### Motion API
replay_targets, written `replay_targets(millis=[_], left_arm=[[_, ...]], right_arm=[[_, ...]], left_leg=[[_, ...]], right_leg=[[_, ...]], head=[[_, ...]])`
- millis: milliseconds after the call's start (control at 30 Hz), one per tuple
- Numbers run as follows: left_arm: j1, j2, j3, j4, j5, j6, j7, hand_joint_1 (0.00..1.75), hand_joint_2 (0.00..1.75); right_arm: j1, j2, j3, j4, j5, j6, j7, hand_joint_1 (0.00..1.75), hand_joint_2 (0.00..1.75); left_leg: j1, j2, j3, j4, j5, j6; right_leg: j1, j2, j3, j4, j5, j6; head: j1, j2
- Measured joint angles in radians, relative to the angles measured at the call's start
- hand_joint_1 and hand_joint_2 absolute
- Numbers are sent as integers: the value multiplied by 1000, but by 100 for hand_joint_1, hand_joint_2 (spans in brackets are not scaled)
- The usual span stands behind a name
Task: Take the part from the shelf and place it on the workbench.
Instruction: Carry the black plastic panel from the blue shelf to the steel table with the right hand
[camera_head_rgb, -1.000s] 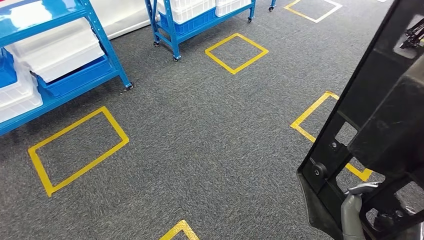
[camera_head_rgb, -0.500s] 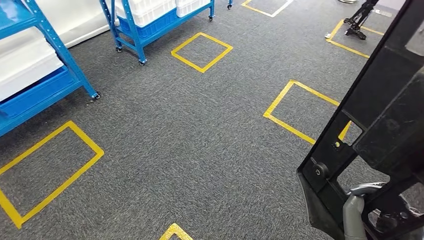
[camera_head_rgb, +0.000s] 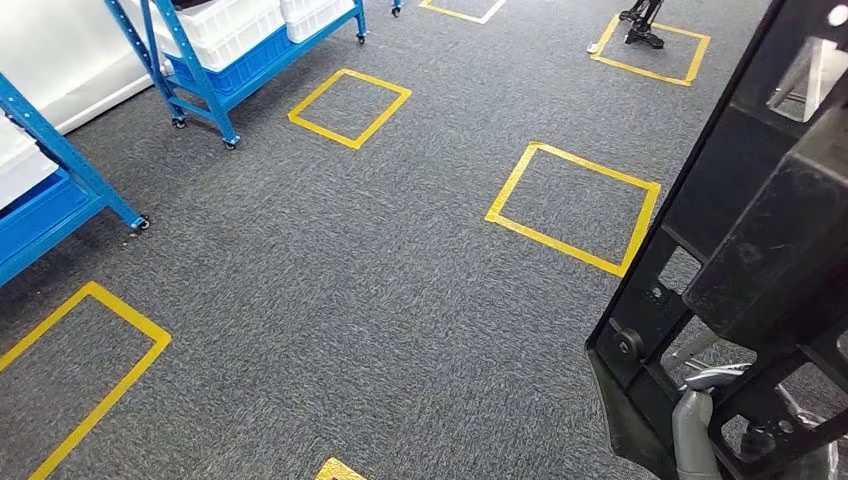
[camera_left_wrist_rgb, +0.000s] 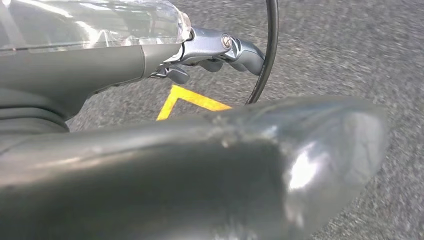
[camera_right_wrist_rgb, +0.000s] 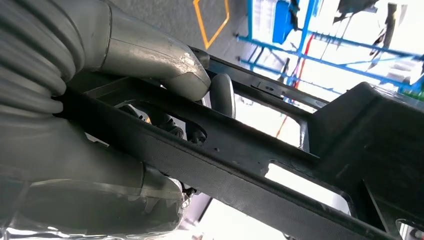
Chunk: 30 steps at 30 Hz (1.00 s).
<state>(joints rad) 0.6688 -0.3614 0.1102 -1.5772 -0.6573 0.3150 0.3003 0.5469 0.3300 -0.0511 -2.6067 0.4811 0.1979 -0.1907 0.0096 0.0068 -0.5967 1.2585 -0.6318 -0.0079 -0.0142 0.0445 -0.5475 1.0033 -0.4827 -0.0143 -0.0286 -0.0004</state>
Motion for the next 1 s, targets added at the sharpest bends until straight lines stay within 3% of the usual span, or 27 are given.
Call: replay_targets(millis=[33, 100, 167, 233, 267, 300, 367, 433, 467, 500, 567, 633, 667, 733, 767, 833, 867, 933, 967, 1000], left_arm=[[0, 0, 0, 0, 0, 0, 0, 0, 0], [0, 0, 0, 2, 0, -2, -1, 0, 0], [1, 0, 0, 3, 1, -3, -2, 0, 0], [1, 0, -1, 3, 3, -10, -7, 0, 0], [0, 0, -2, 4, 5, -16, -12, 0, 0], [0, 0, -4, 4, 8, -23, -19, 0, 0], [-1, -1, -8, 8, 11, -36, -31, 0, 0], [-2, -1, -9, 15, 12, -44, -38, 0, 0], [-4, -1, -9, 19, 11, -46, -40, 0, 0], [-7, -1, -9, 23, 10, -47, -40, 0, 0], [-12, -1, -9, 29, 2, -49, -35, 0, 0], [-15, -1, -9, 33, -15, -58, -22, 0, 0], [-17, 0, -9, 34, -26, -66, -14, 0, 0], [-23, 0, -8, 39, -47, -87, -5, 0, 0], [-27, 0, -8, 41, -55, -97, -4, 0, 0], [-33, 0, -8, 47, -68, -116, -9, 0, 0], [-34, 0, -7, 53, -73, -124, -13, 0, 0], [-38, 1, -6, 66, -81, -137, -22, 0, 0], [-40, 1, -5, 73, -83, -141, -27, 0, 0], [-43, 1, -5, 79, -85, -145, -31, 0, 0]], right_arm=[[0, 0, 0, 2, 0, 0, 0, 175, 175], [0, 0, 0, 4, 0, 0, -1, 175, 175], [1, 0, 0, 5, 0, 0, -2, 175, 175], [3, 0, 0, 5, 0, 2, -3, 175, 175], [6, 0, 0, 5, -1, 4, -4, 175, 175], [7, 0, 0, 6, -2, 6, -5, 175, 175], [9, 0, 0, 8, -4, 10, -7, 175, 175], [8, 0, -1, 14, -5, 12, -8, 175, 175], [9, 0, -1, 17, -5, 11, -8, 175, 175], [9, 0, -2, 19, -6, 11, -8, 175, 175], [8, 0, -3, 20, -10, 10, -9, 175, 175], [5, 0, -3, 20, -14, 11, -10, 175, 175], [3, 0, -4, 20, -15, 12, -11, 175, 175], [0, 0, -4, 20, -16, 13, -11, 175, 175], [-1, 0, -4, 20, -16, 14, -11, 175, 175], [-6, 0, -4, 22, -15, 12, -10, 175, 175], [-9, 0, -3, 23, -15, 10, -10, 175, 175], [-14, 0, -1, 29, -15, 4, -8, 175, 175], [-15, -1, 0, 33, -15, 0, -6, 175, 175], [-15, -1, 1, 36, -15, -4, -5, 175, 175]], left_leg=[[4, -9, 27, -59, 40, -1], [11, -58, 81, -183, 92, 0], [11, -91, 98, -230, 99, 6], [7, -71, 97, -236, 104, 20], [7, -57, 98, -242, 109, 28], [8, -43, 99, -248, 114, 37], [5, -14, 99, -254, 120, 47], [0, 17, 94, -254, 120, 49], [-2, 32, 93, -254, 119, 50], [-4, 45, 93, -254, 118, 50], [-7, 67, 98, -254, 114, 48], [-12, 83, 103, -252, 108, 41], [-13, 90, 106, -252, 107, 37], [-14, 104, 111, -254, 105, 28], [-14, 97, 112, -250, 101, 23], [-10, 52, 93, -200, 64, 13], [-7, 25, 69, -145, 34, 10], [-4, 4, 7, -18, -20, 4], [-3, 2, -12, 17, -23, 2], [-1, 1, -16, 18, -7, 1]], right_leg=[[-1, 13, 0, 3, -1, 1], [-1, 40, -4, 14, -3, 10], [-2, 62, -15, 21, -1, 23], [-6, 83, -24, 20, 6, 38], [-7, 74, -30, 25, 3, 43], [-6, 53, -41, 45, -11, 46], [-3, -8, -87, 141, -70, 50], [-3, -33, -140, 258, -122, 54], [-3, -37, -149, 283, -124, 54], [-3, -41, -139, 270, -109, 54], [0, -65, -67, 149, -51, 46], [10, -97, -4, 38, -18, 34], [15, -105, 6, 16, -16, 28], [17, -88, 3, 8, -13, 18], [15, -79, 4, 3, -9, 13], [8, -61, 7, -9, 0, 2], [7, -52, 7, -12, 2, -1], [8, -31, 5, -11, 3, -4], [8, -19, 5, -10, 3, -4], [8, -7, 6, -8, 2, -4]], head=[[0, 0], [0, 0], [1, 0], [2, 0], [3, 0], [5, 0], [11, 0], [13, 0], [13, 0], [13, 0], [13, 0], [13, 0], [12, 0], [12, 0], [12, 0], [11, 0], [10, 0], [10, 0], [10, 0], [10, 0]])
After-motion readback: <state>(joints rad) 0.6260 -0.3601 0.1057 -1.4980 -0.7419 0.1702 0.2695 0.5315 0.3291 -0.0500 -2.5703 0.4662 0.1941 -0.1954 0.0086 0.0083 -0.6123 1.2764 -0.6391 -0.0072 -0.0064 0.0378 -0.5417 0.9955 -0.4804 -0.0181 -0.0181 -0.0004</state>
